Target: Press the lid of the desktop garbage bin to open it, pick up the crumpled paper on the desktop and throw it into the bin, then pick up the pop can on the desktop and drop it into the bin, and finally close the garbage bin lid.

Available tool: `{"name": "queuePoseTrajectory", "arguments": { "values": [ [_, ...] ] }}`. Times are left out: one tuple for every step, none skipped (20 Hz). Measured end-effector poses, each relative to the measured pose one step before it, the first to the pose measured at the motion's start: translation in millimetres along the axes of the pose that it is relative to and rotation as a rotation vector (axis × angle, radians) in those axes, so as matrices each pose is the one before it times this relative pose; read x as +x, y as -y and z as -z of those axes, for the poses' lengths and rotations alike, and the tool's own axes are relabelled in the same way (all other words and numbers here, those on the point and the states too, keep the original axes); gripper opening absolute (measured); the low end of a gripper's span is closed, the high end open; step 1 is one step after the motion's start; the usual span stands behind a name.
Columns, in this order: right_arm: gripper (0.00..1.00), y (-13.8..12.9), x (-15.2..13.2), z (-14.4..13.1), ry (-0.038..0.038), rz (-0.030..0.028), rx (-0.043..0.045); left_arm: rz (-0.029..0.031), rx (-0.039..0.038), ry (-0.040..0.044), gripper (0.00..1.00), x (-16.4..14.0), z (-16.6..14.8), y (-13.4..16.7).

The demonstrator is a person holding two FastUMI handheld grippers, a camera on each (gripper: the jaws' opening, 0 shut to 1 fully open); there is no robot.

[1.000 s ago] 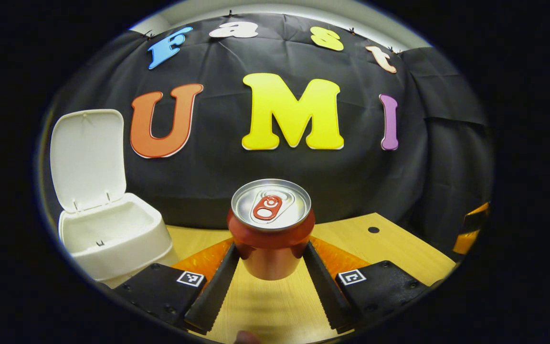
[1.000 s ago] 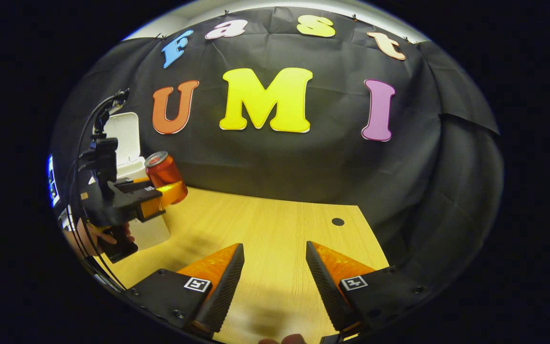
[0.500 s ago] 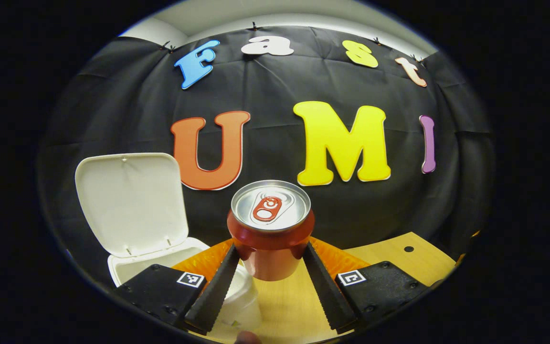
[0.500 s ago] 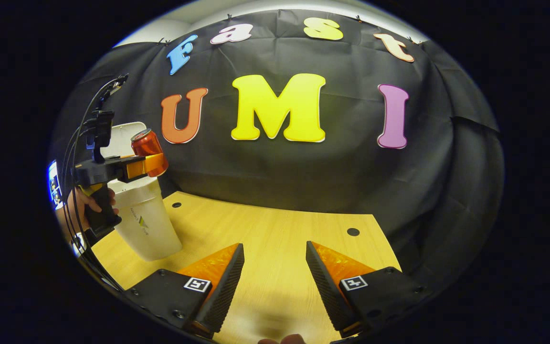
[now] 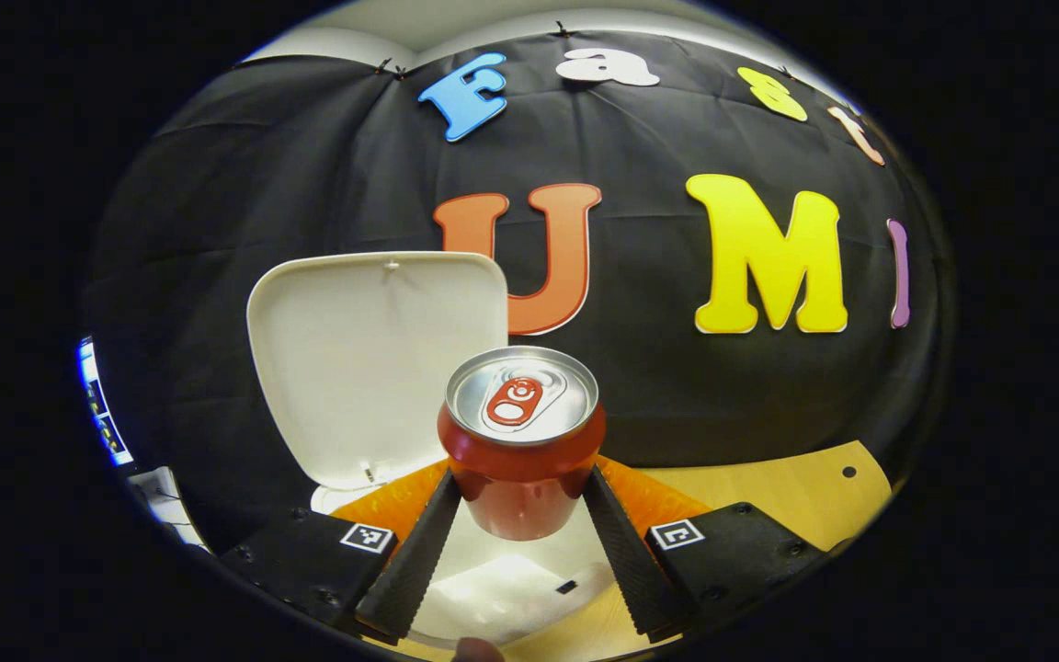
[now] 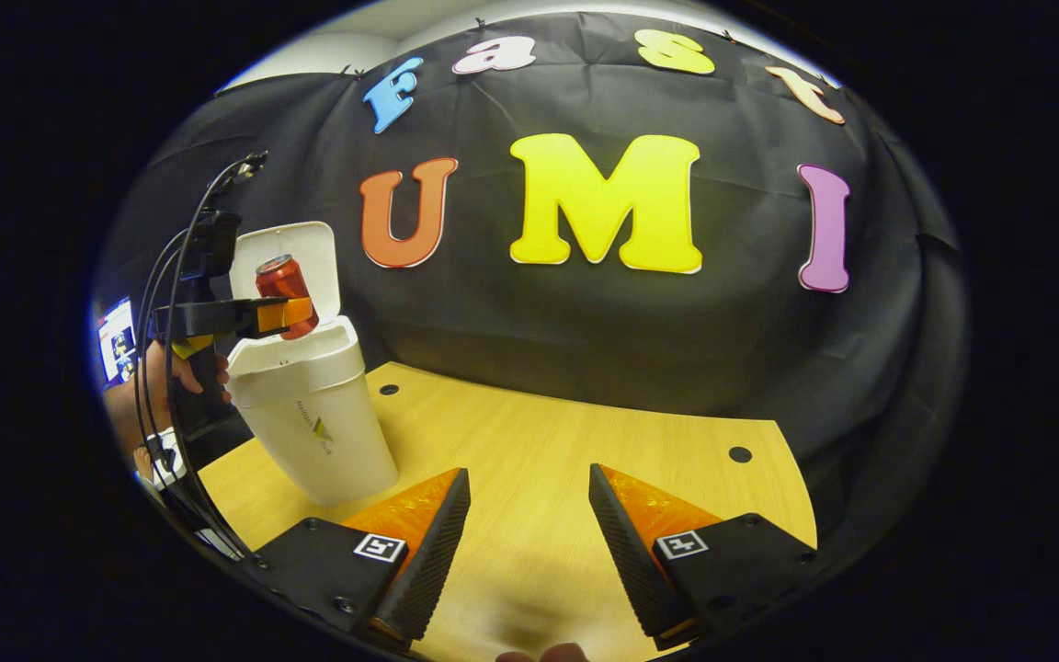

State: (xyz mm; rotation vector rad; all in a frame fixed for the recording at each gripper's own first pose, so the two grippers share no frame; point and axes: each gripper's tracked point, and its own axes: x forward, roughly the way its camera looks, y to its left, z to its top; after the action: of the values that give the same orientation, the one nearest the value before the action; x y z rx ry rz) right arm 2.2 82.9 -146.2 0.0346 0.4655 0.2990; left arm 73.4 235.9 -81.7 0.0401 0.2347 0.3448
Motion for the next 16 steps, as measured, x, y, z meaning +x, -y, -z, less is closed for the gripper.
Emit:
{"name": "queuePoseTrajectory", "arguments": {
  "values": [
    [0.83, -3.71, 0.45, 1.18, -0.00295, -0.00760, -0.00202, -0.01346, -0.00233, -0.00938, 0.86, 0.11, 2.22, -5.83],
    [0.83, -2.50, 0.87, 0.57, -0.00285, -0.00580, -0.00188, -0.01292, -0.00273, -0.01109, 0.86, -0.10, 0.64, -4.29],
    [0.83, -1.82, 0.46, 0.86, -0.00229, -0.00261, -0.00151, -0.01121, 0.00223, -0.00719, 0.87, -0.13, 0.17, -2.85],
    [0.83, -0.80, -0.87, 1.19, -0.00279, -0.00050, 0.00220, -0.00756, 0.00534, -0.00508, 0.87, -0.96, 0.85, -1.75],
    [0.83, -1.09, -0.18, 0.47, -0.00146, -0.00090, 0.00458, -0.00401, 0.00061, 0.00258, 0.87, 0.42, -0.78, -0.51],
    [0.83, 0.27, -0.12, 0.59, -0.00222, 0.00217, 0.00432, 0.00182, -0.00056, 0.00357, 0.88, -0.52, -2.45, 0.40],
    [0.83, 0.23, -0.85, 1.15, -0.00172, 0.00158, 0.00470, 0.00119, 0.00260, 0.00327, 0.92, 0.14, 0.09, 0.48],
    [0.83, 0.35, -0.42, 0.22, -0.00090, 0.00259, 0.00362, 0.00024, 0.00221, 0.00213, 0.95, -0.56, -0.54, 0.39],
    [0.83, 0.12, -1.39, 1.14, -0.00064, 0.00177, 0.00214, -0.00050, 0.00003, 0.00099, 0.96, -0.36, -1.14, 0.57],
    [0.83, 0.40, -1.60, 0.55, -0.00039, 0.00164, -0.00025, -0.00256, 0.00008, -0.00093, 0.96, -0.38, -0.82, 0.13],
    [0.83, 0.11, -2.10, -0.58, 0.00128, 0.00233, -0.00169, -0.00441, -0.00087, 0.00164, 0.96, -1.39, -1.92, 0.01],
    [0.83, 0.65, -1.68, -0.28, 0.00096, 0.00261, -0.00102, -0.00534, -0.00310, 0.00688, 0.96, -1.59, -4.62, 1.03],
    [0.83, 1.53, -1.05, 0.93, 0.00054, 0.00192, -0.00092, -0.00258, -0.00411, 0.01626, 0.96, -1.47, -6.02, 1.44],
    [0.83, 1.42, -1.57, -0.46, 0.00083, 0.00270, 0.00088, -0.00660, 0.00171, 0.01849, 0.96, -0.99, -7.76, 0.58],
    [0.83, 0.35, -1.49, 0.40, -0.00041, 0.00060, 0.00266, -0.02302, 0.00117, 0.01473, 0.96, -0.81, -6.27, -3.15],
    [0.83, 0.40, -0.86, 0.49, -0.00199, -0.00068, -0.00072, -0.01432, -0.01389, 0.01473, 0.96, -0.95, -8.87, 0.53]
  ]
}}
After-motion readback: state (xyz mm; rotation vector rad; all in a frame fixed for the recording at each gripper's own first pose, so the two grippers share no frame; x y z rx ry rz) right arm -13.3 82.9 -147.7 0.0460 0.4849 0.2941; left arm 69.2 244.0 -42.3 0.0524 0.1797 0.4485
